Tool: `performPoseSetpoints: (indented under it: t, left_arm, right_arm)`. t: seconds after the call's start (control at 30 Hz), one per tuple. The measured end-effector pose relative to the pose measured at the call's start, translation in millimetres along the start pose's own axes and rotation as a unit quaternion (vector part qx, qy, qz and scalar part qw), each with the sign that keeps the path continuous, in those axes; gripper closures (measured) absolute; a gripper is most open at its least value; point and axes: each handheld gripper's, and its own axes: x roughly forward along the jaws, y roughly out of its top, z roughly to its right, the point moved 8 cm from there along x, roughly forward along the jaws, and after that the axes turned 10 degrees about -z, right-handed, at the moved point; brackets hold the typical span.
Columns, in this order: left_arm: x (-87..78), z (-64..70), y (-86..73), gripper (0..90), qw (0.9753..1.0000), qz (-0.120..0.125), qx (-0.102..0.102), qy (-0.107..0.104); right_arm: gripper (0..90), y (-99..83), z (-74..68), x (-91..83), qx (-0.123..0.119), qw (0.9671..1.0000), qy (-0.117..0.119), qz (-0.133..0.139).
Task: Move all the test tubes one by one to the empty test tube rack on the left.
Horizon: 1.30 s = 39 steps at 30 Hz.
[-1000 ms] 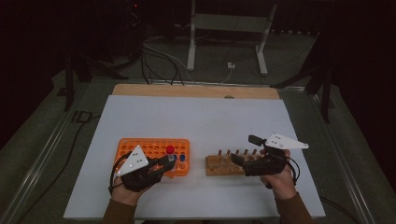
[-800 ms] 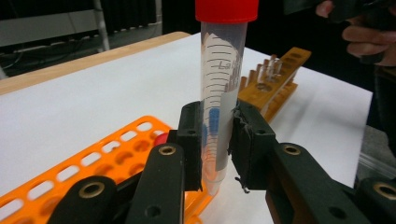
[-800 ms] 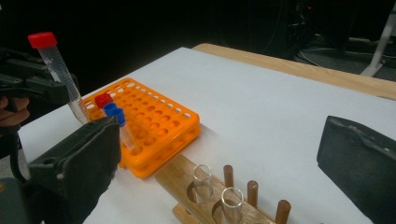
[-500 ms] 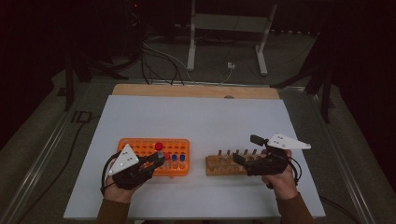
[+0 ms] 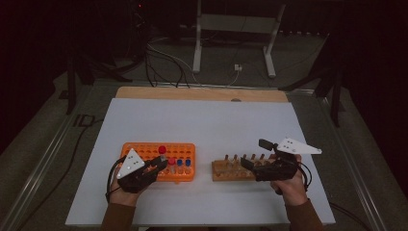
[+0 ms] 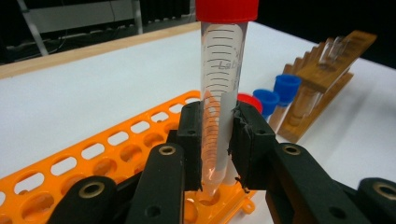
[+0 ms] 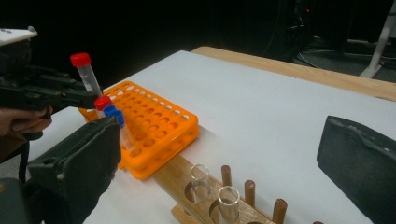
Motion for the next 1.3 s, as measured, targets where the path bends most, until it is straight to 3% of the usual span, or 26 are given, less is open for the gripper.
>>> performPoseSetpoints:
  t: [0.23,0.4,0.5,0.83,1.3]
  left_arm:
    - [2.7,-5.1,-7.0,75.2,0.9999,-0.009,-0.012,0.004]
    - [9.4,-1.8,-15.1,75.2,0.9993,-0.037,-0.005,0.003]
    - [13.3,0.5,-19.5,75.3,0.9982,-0.059,0.007,0.010]
    - [21.9,2.1,-30.1,75.7,0.9936,-0.110,0.017,0.019]
    - [21.0,2.9,-30.1,72.0,0.9941,-0.108,0.008,0.011]
  right_arm:
    - [0.0,-0.9,-0.7,0.9,-0.002,1.0000,0.001,-0.002]
    - [0.0,-1.3,-0.2,0.4,-0.003,1.0000,0.001,-0.002]
    - [0.0,-1.7,0.4,-0.1,-0.003,1.0000,0.001,-0.003]
    - [0.0,-2.8,0.4,0.3,-0.003,1.0000,0.002,-0.005]
    - [0.0,-5.9,2.9,2.9,-0.003,1.0000,0.001,-0.009]
